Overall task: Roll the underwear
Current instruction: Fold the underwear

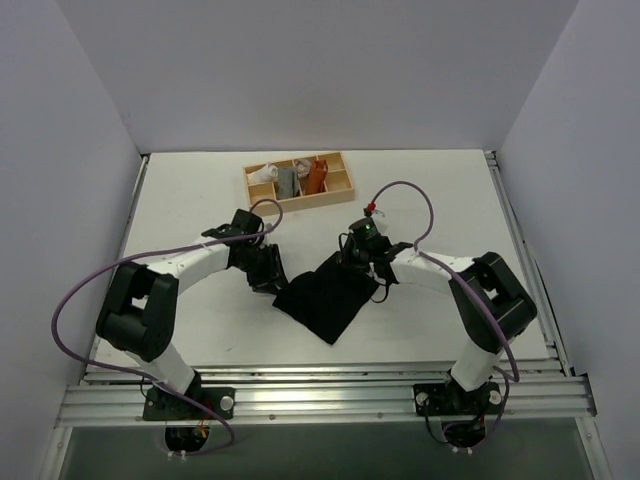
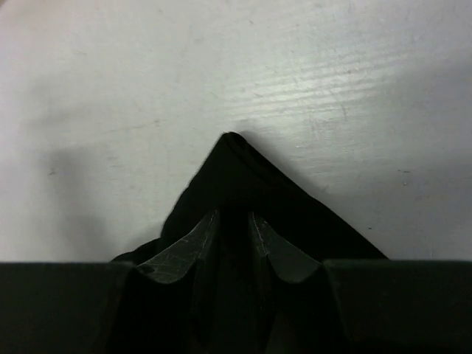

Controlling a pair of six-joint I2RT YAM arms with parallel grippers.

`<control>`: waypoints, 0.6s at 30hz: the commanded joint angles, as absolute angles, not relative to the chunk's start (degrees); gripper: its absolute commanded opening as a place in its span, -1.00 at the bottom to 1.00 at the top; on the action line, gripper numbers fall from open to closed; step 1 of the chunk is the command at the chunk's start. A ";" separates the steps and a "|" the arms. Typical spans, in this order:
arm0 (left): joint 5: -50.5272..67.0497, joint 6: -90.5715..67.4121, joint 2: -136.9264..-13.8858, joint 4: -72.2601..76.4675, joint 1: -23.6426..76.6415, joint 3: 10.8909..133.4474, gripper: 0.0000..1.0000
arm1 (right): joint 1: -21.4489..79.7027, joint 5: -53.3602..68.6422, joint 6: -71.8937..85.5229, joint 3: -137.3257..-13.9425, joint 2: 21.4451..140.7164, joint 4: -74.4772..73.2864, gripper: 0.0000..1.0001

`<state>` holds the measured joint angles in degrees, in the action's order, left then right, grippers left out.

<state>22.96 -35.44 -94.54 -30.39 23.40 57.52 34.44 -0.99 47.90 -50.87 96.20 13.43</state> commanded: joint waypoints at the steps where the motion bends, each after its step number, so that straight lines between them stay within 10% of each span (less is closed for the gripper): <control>1: 21.98 -34.98 -96.76 -28.48 24.34 57.05 -0.19 | 34.19 -0.62 46.14 -52.73 99.57 14.85 -0.64; 8: 19.78 -37.79 -98.26 -24.00 24.79 51.25 -0.95 | 33.05 -1.76 45.53 -53.61 104.32 15.56 -0.66; 14: 16.79 -41.47 -93.43 -22.95 26.36 47.11 -0.95 | 31.82 -2.81 44.65 -53.44 104.15 15.38 -0.67; 18: 17.93 -42.45 -89.83 -23.11 26.46 46.58 -0.19 | 31.90 -0.62 41.76 -53.61 104.33 16.96 -0.68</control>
